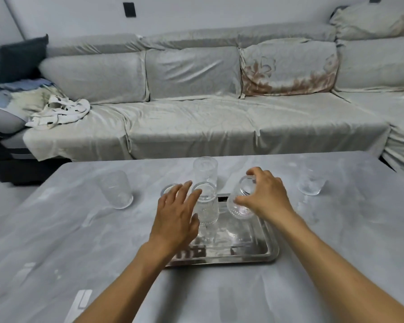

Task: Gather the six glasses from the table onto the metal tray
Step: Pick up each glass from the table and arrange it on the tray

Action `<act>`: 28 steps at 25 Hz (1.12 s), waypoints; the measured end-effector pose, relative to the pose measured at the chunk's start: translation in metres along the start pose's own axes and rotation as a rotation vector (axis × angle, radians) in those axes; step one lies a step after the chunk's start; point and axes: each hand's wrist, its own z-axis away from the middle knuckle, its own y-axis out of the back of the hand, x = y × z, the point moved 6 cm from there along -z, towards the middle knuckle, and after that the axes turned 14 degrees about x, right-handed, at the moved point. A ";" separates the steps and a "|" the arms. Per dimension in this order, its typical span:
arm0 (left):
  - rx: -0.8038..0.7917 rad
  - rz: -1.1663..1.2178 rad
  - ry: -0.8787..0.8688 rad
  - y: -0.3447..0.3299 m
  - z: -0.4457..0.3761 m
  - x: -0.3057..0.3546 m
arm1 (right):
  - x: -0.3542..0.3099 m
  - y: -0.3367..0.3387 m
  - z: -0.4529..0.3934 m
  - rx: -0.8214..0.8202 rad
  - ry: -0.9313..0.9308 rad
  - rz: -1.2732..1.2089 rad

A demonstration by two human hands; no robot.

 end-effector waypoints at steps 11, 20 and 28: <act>-0.143 -0.055 -0.089 -0.013 0.006 0.011 | -0.006 -0.039 0.016 -0.035 0.165 -0.170; -0.070 0.278 -0.135 -0.045 -0.002 0.134 | 0.132 0.052 -0.017 0.163 -0.070 0.129; 0.091 0.482 0.036 -0.040 -0.002 0.118 | 0.171 0.051 -0.053 0.093 -0.143 0.245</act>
